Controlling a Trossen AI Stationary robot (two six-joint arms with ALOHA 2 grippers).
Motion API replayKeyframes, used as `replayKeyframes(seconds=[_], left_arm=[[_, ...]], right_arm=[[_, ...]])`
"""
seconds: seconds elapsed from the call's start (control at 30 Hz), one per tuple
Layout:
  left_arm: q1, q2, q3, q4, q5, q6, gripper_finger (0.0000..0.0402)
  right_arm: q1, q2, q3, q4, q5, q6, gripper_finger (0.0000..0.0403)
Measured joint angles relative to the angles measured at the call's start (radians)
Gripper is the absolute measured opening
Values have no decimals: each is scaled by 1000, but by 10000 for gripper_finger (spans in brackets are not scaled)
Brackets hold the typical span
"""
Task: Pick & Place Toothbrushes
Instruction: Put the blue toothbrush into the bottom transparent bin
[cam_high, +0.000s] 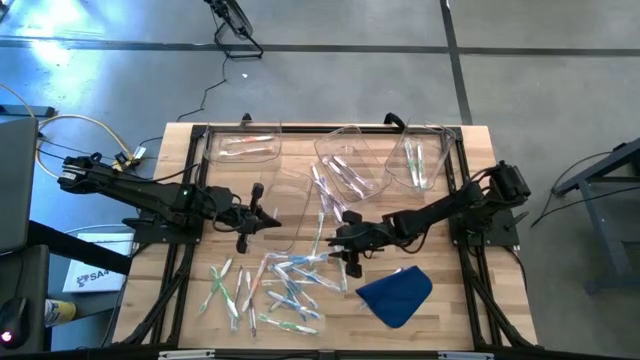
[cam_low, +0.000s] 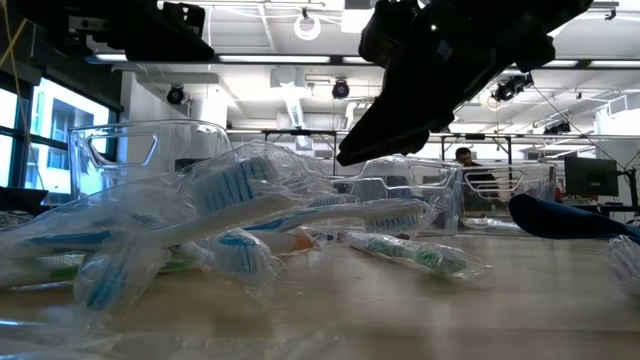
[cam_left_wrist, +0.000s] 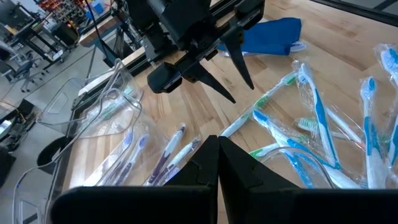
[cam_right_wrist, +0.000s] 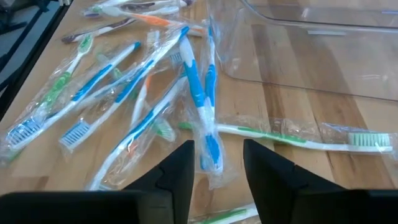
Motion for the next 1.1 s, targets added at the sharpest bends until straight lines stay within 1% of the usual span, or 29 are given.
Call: replayKeyframes(seconds=[0.3, 0.4, 0.6, 0.73, 1.1], left_arm=[[0, 0, 0, 0, 0, 0, 0], [0, 0, 0, -1, 0, 0, 0], [0, 0, 0, -19, 0, 0, 0], [0, 0, 0, -44, 1, 0, 0], [0, 0, 0, -56, 0, 0, 0]], right_arm=[[0, 0, 0, 2, 1, 6, 133], [0, 29, 0, 39, 12, 5, 133], [0, 130, -2, 112, 15, 3, 133], [0, 162, -1, 139, 1, 3, 133], [-4, 170, -1, 158, -43, 3, 133]])
